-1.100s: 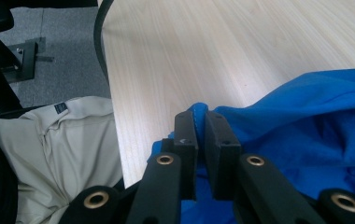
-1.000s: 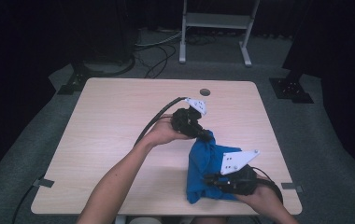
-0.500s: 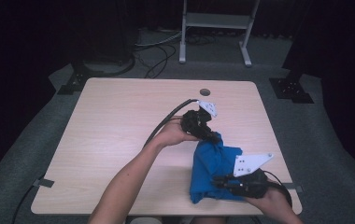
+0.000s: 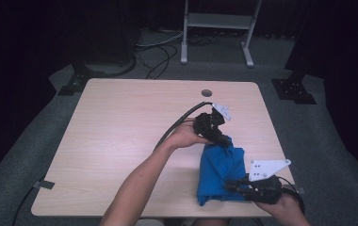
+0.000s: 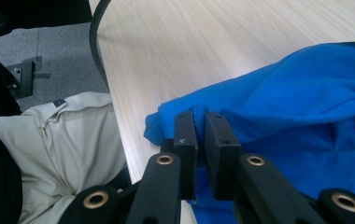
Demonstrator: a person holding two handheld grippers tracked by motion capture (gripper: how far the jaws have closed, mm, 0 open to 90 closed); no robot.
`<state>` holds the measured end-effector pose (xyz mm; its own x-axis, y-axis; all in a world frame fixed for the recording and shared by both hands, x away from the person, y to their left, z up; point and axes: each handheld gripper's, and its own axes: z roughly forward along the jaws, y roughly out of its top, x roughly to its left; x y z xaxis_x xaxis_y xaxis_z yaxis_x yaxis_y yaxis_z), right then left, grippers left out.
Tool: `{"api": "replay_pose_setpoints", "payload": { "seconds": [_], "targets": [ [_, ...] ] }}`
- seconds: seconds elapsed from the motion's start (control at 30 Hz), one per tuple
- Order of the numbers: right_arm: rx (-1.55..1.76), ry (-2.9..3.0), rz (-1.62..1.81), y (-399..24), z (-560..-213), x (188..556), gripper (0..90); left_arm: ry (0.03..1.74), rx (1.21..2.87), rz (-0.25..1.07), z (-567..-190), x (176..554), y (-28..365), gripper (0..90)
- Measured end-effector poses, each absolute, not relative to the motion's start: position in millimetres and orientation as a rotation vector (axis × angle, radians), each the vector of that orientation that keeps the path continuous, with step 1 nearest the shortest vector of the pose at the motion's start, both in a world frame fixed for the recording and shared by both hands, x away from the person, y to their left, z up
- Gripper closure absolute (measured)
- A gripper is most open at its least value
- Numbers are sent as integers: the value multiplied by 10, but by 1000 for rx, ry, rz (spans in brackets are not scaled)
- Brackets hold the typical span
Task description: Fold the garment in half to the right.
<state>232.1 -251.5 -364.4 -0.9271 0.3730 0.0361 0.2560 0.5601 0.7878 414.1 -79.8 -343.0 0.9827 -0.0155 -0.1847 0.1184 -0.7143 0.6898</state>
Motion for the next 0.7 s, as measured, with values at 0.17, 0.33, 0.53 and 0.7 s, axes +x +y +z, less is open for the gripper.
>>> {"api": "replay_pose_setpoints", "payload": {
  "seconds": [0.17, 0.33, 0.53, 0.7],
  "targets": [
    [562, 2646, 1313, -2604, -3673, 2303, 838, 75, 2371, -233, -3462, 4142, -894, 859],
    [585, 2639, 1315, -2687, -3698, 2296, 838, 99, 2380, -243, -3505, 4154, -987, 858],
    [614, 2627, 1322, -2784, -3729, 2297, 838, 117, 2379, -246, -3538, 4169, -1086, 857],
    [636, 2629, 1313, -2859, -3768, 2303, 838, 118, 2379, -246, -3573, 4179, -1146, 858]
  ]
}}
